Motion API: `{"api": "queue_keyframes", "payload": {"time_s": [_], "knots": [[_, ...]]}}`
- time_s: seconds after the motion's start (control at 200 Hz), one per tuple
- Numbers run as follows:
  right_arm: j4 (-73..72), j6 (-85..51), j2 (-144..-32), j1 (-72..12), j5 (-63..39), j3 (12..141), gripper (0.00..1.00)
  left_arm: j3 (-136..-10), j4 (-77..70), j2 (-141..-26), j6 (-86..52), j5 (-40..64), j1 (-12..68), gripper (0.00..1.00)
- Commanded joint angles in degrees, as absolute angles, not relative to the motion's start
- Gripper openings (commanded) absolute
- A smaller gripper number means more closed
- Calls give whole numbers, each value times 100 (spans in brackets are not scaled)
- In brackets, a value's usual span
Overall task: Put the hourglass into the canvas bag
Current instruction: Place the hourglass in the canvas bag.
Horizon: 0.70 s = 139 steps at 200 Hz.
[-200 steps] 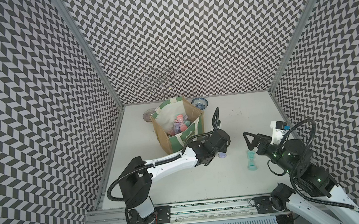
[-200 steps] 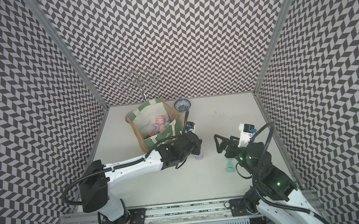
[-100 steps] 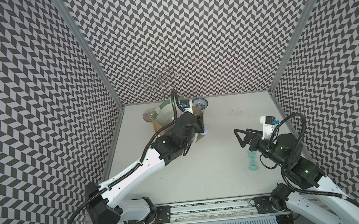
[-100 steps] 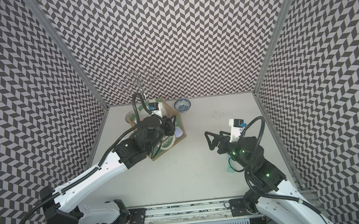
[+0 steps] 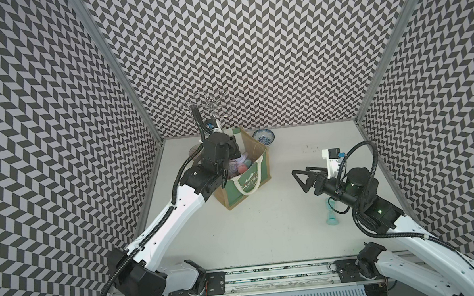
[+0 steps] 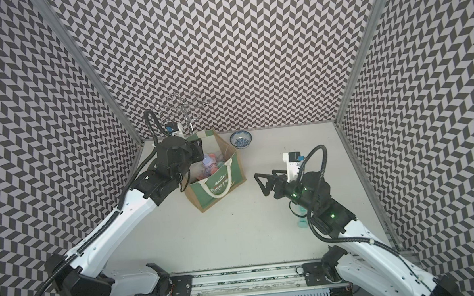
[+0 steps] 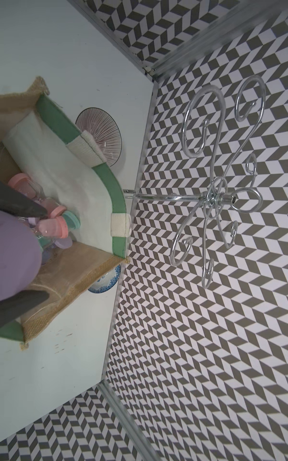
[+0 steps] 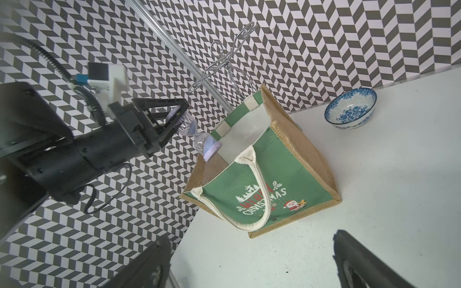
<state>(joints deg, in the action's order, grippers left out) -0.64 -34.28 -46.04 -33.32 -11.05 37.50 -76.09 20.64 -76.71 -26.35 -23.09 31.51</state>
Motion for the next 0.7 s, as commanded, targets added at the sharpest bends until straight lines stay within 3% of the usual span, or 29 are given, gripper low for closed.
{"api": "queue_keyframes", "payload": {"time_s": [0.0, 0.27, 0.691], "knots": [[-619, -3378, -4684, -3358, -1252, 3674, 99, -7860, 2115, -8023, -2635, -1901, 2840, 35], [-602, -3375, -4728, -3362, -1157, 3624, 99, -7829, 1947, -8842, -2718, -1105, 2422, 35], [-639, -3436, -4897, -3362, -1098, 3576, 99, -7515, 1969, -9569, -2793, -1353, 2248, 40]]}}
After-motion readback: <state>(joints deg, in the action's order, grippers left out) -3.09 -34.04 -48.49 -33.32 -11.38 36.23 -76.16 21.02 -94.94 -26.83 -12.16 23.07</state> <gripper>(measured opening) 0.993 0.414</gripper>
